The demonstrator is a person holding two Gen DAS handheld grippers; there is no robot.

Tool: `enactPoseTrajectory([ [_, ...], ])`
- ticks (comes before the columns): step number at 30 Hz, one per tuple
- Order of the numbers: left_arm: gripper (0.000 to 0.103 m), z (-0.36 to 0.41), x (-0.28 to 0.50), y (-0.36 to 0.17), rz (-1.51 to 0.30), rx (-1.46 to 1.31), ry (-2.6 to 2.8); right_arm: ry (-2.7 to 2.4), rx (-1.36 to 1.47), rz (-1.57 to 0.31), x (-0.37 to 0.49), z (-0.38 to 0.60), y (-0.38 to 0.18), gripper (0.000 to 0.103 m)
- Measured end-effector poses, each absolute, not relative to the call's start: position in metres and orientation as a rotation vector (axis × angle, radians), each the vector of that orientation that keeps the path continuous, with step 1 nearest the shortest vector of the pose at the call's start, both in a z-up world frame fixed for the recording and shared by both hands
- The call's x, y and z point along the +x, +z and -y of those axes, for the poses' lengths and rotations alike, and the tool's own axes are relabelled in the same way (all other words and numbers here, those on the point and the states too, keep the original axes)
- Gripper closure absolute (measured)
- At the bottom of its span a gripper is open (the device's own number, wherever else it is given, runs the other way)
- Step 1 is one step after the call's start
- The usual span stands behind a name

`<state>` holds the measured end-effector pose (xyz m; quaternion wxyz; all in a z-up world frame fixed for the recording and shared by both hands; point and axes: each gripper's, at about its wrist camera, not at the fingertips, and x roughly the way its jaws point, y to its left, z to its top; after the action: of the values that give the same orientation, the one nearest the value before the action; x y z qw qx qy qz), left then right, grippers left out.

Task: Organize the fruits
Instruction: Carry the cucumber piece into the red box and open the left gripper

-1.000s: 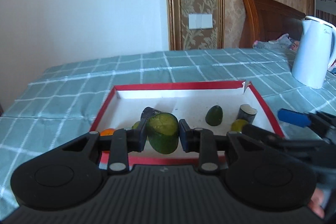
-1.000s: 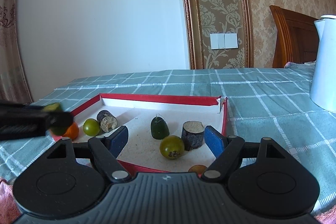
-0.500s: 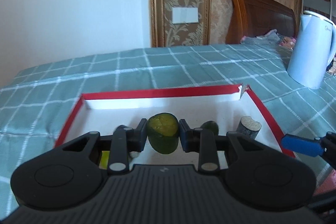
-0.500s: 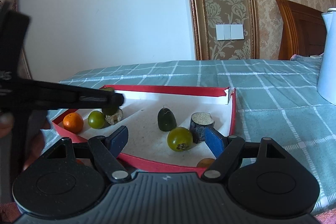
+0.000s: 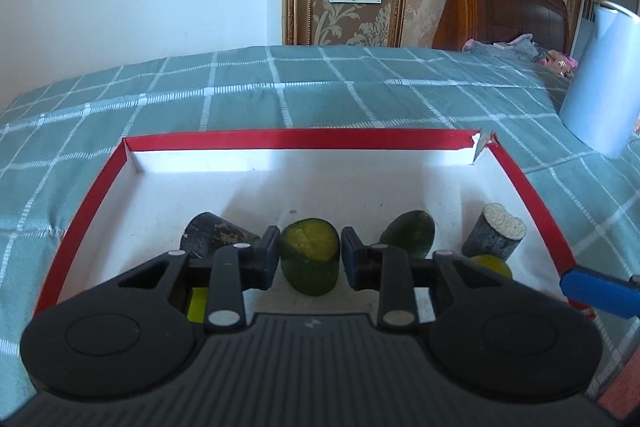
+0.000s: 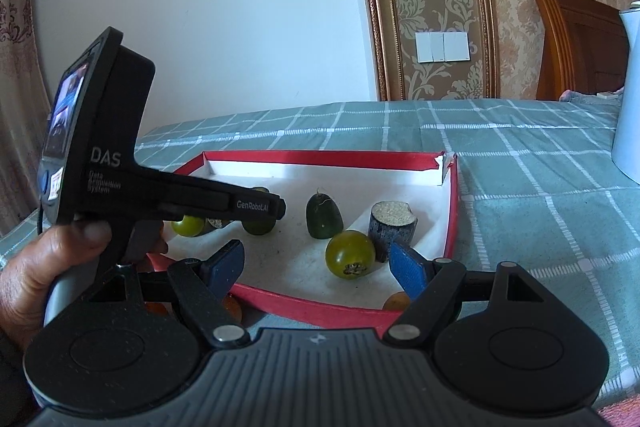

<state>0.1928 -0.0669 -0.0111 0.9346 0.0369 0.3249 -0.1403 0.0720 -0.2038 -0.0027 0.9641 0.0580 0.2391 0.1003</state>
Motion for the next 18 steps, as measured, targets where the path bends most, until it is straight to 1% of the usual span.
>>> enactPoseTrajectory([
  [1, 0.062, 0.066, 0.194, -0.011, -0.671, 0.073, -0.29, 0.202, 0.117, -0.484, 0.072, 0.204, -0.003, 0.024],
  [2, 0.059, 0.065, 0.194, -0.011, -0.678, 0.071, -0.295, 0.201, 0.116, -0.485, 0.072, 0.204, -0.003, 0.024],
  [3, 0.053, 0.065, 0.193, -0.011, -0.682, 0.069, -0.297, 0.199, 0.115, -0.486, 0.073, 0.203, -0.003, 0.024],
  [5, 0.047, 0.064, 0.19, -0.01, -0.672, 0.074, -0.292, 0.197, 0.113, -0.494, 0.074, 0.203, -0.004, 0.024],
  [6, 0.041, 0.063, 0.187, -0.009, -0.663, 0.079, -0.285, 0.197, 0.113, -0.498, 0.074, 0.203, -0.004, 0.024],
  [7, 0.031, 0.062, 0.184, -0.007, -0.65, 0.083, -0.278, 0.196, 0.113, -0.5, 0.074, 0.203, -0.005, 0.024],
  [8, 0.028, 0.06, 0.18, -0.005, -0.634, 0.08, -0.273, 0.195, 0.113, -0.5, 0.074, 0.203, -0.005, 0.024],
  [11, 0.024, 0.051, 0.166, 0.004, -0.587, 0.056, -0.262, 0.189, 0.113, -0.489, 0.074, 0.204, -0.004, 0.024],
  [13, 0.015, 0.041, 0.154, 0.011, -0.556, 0.035, -0.233, 0.187, 0.113, -0.479, 0.072, 0.205, -0.003, 0.024],
  [18, 0.009, 0.003, 0.115, 0.024, -0.481, 0.002, -0.172, 0.183, 0.115, -0.468, 0.069, 0.206, -0.002, 0.023],
])
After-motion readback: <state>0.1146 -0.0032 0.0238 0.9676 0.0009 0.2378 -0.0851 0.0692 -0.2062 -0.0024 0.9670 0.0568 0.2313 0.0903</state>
